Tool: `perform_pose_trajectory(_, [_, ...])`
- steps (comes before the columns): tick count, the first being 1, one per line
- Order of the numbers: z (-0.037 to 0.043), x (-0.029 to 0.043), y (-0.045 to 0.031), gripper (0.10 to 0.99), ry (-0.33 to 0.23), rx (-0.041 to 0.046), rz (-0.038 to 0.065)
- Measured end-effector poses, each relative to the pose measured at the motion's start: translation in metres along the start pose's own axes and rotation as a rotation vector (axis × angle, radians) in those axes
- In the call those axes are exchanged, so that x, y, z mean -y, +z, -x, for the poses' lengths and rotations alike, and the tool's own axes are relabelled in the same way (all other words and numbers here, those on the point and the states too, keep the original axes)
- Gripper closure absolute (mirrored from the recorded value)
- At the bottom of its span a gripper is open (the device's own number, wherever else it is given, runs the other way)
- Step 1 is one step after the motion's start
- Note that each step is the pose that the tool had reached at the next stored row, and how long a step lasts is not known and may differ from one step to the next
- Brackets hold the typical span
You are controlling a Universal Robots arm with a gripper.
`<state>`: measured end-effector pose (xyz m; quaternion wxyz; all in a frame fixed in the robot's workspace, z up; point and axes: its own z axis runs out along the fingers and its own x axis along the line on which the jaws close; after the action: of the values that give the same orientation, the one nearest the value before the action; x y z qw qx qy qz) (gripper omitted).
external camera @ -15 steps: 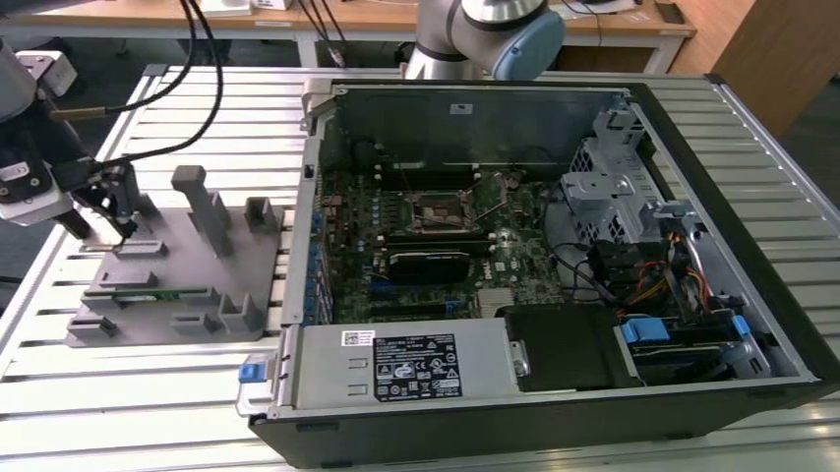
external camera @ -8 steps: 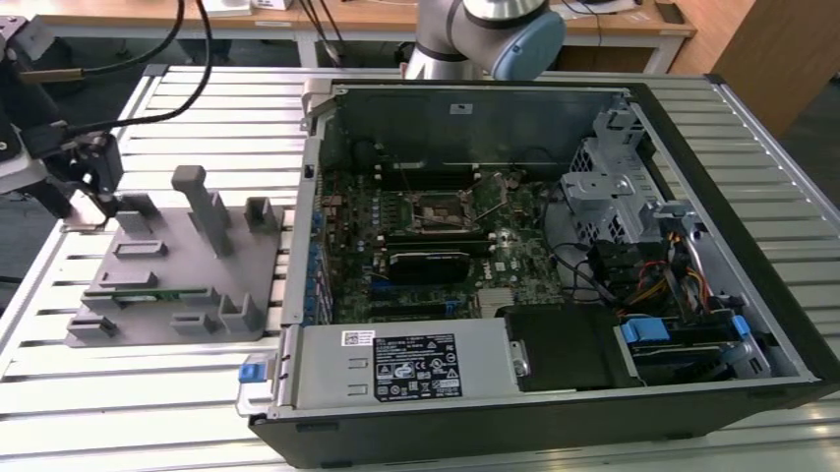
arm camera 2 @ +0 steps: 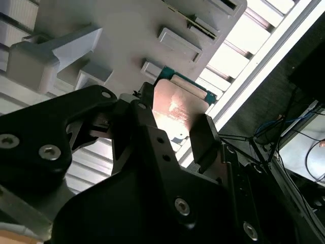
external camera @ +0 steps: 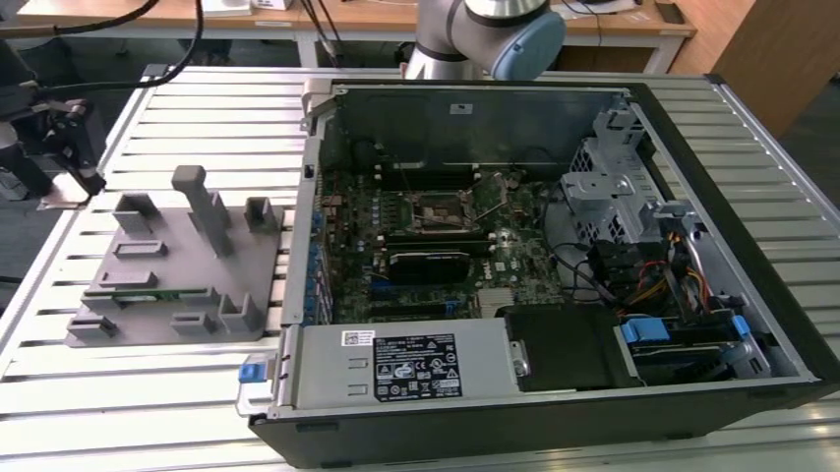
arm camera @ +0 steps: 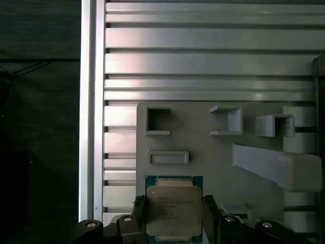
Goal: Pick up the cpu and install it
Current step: 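Pick up the cpu and move it towards the insertion slot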
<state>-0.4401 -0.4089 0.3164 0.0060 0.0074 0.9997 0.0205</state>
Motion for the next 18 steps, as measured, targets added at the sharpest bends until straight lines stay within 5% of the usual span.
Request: perform_pose_trajectory(18, [0.0006,-0.0020,-0.0481,0.557,0.000,0.0001,0.000])
